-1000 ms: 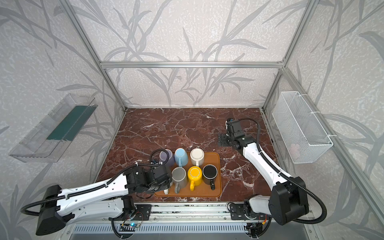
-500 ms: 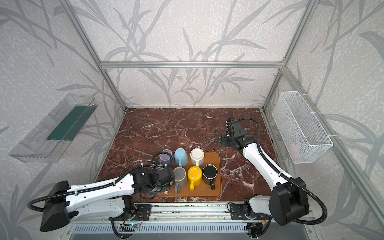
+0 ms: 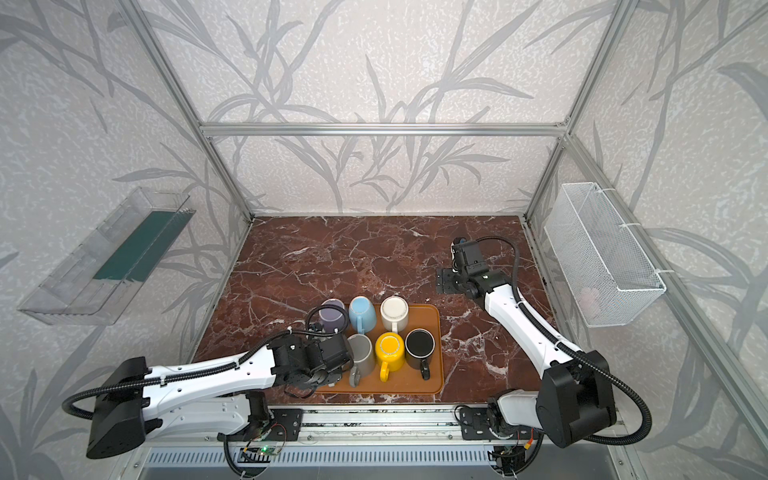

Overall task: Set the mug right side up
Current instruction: 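Lower the left gripper and grasp the white octagonal mug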

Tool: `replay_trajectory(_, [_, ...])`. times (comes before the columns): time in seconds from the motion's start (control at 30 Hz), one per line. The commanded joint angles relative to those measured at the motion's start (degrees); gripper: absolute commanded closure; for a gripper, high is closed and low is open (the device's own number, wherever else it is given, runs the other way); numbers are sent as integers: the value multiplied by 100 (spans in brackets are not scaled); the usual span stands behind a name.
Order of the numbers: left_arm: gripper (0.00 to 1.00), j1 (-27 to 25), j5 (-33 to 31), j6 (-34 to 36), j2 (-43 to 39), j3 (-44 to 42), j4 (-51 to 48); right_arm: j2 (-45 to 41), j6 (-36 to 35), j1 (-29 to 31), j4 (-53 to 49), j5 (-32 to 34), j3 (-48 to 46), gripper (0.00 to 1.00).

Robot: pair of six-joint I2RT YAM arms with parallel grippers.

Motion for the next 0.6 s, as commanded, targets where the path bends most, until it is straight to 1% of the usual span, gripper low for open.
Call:
replay_trajectory(0.0, [70,-20,-193,-195,-2,-106,-129,2,-70,17,-13,54,-6,12])
replay_trajectory(0.17, [72,-20,-168,-209,-14,-143,-102,2,-79,17,-17,70,-10,12])
replay_trajectory(0.3, [76,-20,-195,-205,-23,-160,-110,-33,-64,17,-9,76,-10,12])
replay_trajectory(0.47, [78,-20,-236,-208,-27,-160,-128,-42,-77,17,4,63,12,12])
replay_trajectory(0.57, [82,-20,-238,-205,-45,-147,-161,-42,-88,17,3,63,14,12])
